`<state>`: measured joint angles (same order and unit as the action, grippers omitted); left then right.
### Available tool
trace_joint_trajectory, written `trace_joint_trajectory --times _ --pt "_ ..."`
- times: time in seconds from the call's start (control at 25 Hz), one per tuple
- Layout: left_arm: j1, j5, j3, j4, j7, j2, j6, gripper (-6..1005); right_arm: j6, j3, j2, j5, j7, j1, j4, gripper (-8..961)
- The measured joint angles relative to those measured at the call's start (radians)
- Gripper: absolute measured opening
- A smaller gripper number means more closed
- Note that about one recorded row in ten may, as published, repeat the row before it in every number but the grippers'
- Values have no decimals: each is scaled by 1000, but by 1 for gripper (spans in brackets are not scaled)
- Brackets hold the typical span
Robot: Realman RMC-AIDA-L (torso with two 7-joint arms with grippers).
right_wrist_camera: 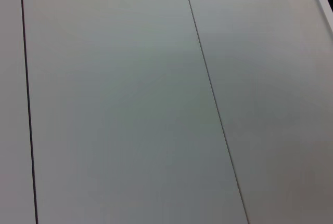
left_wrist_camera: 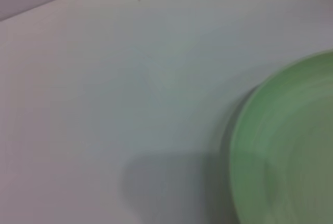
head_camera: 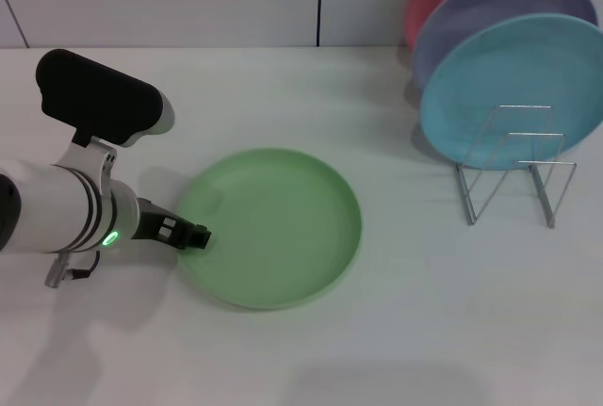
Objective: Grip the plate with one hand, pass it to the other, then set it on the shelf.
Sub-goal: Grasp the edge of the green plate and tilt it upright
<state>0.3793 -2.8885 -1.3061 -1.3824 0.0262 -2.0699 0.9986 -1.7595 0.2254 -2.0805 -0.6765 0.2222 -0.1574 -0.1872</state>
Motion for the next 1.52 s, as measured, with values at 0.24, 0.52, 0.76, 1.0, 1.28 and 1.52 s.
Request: trace_joint_trajectory --times 0.24,0.52,0.76,1.0,1.28,1.52 --pt "9 0 4 6 -21 0 5 815 0 0 1 0 0 -2 0 837" --pt "33 0 -2 28 -28 2 15 739 0 0 1 0 0 -6 5 835" --pt "54 0 -3 48 -33 1 31 609 1 0 0 0 0 -11 5 836" --pt "53 1 -7 17 -31 3 52 415 -4 0 -1 0 2 -10 5 836" --pt "56 3 -4 27 -28 2 58 195 -5 0 -1 -8 7 -3 5 837" --pt "50 3 3 22 -22 3 64 129 -9 5 -3 -9 9 -1 3 836"
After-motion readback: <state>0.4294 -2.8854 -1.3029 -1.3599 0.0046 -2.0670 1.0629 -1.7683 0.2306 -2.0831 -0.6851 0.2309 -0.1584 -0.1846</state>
